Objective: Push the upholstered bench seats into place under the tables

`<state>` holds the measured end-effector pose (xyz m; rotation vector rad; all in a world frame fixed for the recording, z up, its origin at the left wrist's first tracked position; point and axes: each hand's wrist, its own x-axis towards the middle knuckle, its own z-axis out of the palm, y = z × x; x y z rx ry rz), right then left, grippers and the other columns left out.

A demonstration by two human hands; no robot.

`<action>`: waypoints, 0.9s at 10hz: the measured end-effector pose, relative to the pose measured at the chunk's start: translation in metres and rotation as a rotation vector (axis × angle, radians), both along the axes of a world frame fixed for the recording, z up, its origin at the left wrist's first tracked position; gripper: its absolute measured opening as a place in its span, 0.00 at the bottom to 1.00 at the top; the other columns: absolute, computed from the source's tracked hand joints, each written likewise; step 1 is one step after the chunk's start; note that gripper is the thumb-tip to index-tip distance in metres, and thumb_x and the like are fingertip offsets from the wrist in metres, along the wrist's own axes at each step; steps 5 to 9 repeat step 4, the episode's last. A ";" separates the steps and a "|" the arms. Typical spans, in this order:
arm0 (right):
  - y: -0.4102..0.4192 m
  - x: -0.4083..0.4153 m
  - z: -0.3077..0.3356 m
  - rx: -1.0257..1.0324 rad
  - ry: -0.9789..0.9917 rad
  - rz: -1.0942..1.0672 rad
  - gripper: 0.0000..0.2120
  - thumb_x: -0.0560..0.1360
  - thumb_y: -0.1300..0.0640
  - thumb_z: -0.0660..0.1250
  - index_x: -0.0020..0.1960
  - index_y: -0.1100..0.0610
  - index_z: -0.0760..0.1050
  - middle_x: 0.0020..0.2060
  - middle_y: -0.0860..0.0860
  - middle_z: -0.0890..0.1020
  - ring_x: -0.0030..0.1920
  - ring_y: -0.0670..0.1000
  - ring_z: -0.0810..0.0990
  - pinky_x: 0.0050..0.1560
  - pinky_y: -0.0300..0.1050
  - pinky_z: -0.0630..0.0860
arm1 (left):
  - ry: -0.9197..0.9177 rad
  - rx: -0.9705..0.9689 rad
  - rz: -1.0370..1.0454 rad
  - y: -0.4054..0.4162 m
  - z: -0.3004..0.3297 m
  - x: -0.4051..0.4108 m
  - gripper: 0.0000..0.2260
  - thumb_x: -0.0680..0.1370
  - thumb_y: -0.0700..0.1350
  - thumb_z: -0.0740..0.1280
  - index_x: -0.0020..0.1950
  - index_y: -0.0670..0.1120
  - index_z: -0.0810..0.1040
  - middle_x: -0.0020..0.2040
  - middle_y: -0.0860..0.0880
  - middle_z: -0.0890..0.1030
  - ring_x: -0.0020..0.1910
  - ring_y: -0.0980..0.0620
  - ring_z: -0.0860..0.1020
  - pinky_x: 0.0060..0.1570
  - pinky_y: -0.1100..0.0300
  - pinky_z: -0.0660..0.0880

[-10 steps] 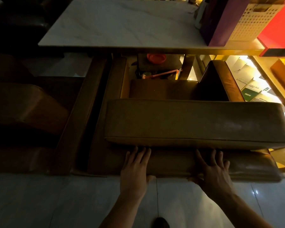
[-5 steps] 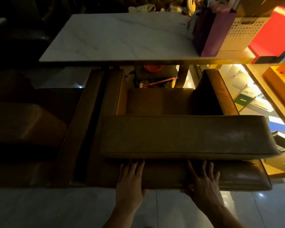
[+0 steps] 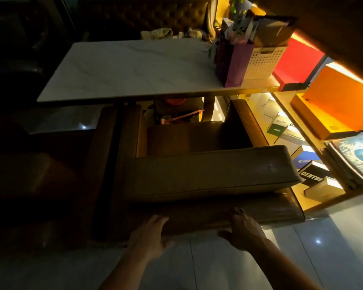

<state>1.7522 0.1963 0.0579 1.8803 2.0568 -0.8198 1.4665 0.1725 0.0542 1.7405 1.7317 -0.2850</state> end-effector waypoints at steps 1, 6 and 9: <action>-0.018 -0.014 0.029 0.034 -0.003 0.014 0.30 0.75 0.38 0.67 0.74 0.43 0.65 0.70 0.49 0.70 0.70 0.53 0.67 0.67 0.49 0.69 | 0.007 -0.027 -0.001 -0.016 0.025 -0.017 0.35 0.75 0.65 0.66 0.78 0.59 0.56 0.80 0.52 0.55 0.77 0.49 0.58 0.71 0.48 0.62; -0.108 -0.073 0.088 0.142 -0.019 -0.031 0.34 0.73 0.37 0.66 0.75 0.47 0.65 0.72 0.51 0.71 0.70 0.53 0.71 0.67 0.50 0.71 | -0.114 -0.035 -0.036 -0.093 0.098 -0.102 0.33 0.75 0.65 0.66 0.77 0.57 0.61 0.76 0.53 0.62 0.72 0.51 0.65 0.68 0.54 0.65; -0.108 -0.073 0.088 0.142 -0.019 -0.031 0.34 0.73 0.37 0.66 0.75 0.47 0.65 0.72 0.51 0.71 0.70 0.53 0.71 0.67 0.50 0.71 | -0.114 -0.035 -0.036 -0.093 0.098 -0.102 0.33 0.75 0.65 0.66 0.77 0.57 0.61 0.76 0.53 0.62 0.72 0.51 0.65 0.68 0.54 0.65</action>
